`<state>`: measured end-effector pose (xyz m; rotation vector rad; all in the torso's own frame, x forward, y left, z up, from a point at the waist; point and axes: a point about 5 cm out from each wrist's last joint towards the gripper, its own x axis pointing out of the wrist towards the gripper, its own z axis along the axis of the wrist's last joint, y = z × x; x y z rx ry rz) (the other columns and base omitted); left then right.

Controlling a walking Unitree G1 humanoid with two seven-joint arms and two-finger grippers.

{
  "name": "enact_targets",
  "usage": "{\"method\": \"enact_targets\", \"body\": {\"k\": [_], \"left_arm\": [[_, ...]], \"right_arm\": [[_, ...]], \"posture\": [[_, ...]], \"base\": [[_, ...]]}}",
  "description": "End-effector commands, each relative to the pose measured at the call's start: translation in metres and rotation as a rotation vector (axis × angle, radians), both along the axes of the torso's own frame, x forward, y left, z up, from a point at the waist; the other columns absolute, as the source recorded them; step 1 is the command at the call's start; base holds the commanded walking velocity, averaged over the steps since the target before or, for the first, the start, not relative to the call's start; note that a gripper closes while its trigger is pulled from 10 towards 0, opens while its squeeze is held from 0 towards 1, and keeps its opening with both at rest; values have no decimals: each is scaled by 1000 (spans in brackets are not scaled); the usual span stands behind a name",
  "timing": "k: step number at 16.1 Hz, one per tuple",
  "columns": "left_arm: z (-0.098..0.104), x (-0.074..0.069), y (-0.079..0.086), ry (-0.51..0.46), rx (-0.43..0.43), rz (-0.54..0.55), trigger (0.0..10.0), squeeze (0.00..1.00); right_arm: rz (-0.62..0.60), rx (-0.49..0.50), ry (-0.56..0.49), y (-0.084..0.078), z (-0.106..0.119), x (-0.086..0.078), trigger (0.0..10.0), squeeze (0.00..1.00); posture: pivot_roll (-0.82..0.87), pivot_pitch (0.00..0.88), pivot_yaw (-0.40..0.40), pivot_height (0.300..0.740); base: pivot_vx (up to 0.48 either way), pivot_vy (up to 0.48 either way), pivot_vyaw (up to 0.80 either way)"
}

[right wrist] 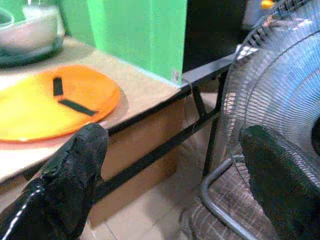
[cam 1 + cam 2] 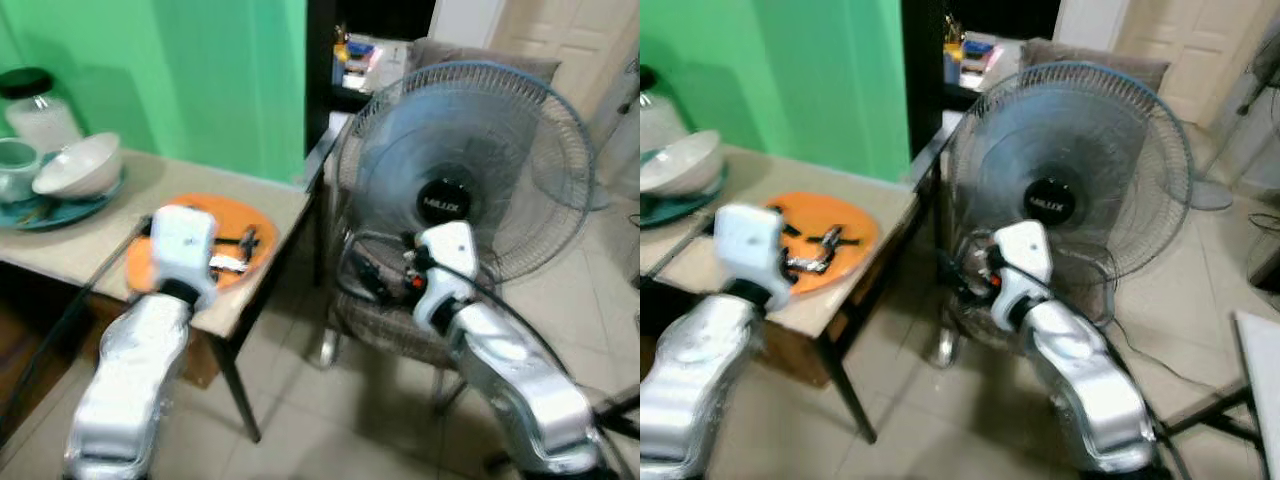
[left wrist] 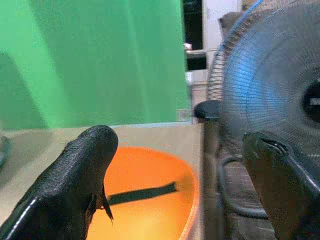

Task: Setting the table

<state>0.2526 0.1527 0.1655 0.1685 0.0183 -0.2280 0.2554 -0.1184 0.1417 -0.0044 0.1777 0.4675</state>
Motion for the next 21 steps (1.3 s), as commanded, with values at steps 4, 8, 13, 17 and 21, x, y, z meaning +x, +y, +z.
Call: {"method": "enact_targets", "body": {"k": [4, 8, 13, 17, 21], "left_arm": [[0, -2, 12, 1, 32, 35, 10000, 0], [0, -2, 11, 2, 39, 19, 10000, 0], [-1, 0, 12, 18, 57, -18, 10000, 0], [-7, 10, 8, 41, 113, -177, 10000, 0], [-35, 24, 15, 172, 208, -422, 10000, 0]], "right_arm": [[119, 22, -32, 10, 9, -1, 10000, 1000], [117, 24, -35, 11, 8, -1, 10000, 1000], [-3, 15, -8, -2, 2, 7, 10000, 1000], [-119, 8, 9, -14, -2, 24, 10000, 1000], [-165, 19, 12, -22, -2, 36, 10000, 1000]], "posture": [[151, 0, -18, 740], [154, 0, -13, 740], [149, 0, 0, 740], [154, 0, -2, 740], [126, 0, 19, 740]], "base": [[339, 0, 800], [329, 0, 400], [308, 0, 0], [0, 0, 0], [0, 0, 0]]}}
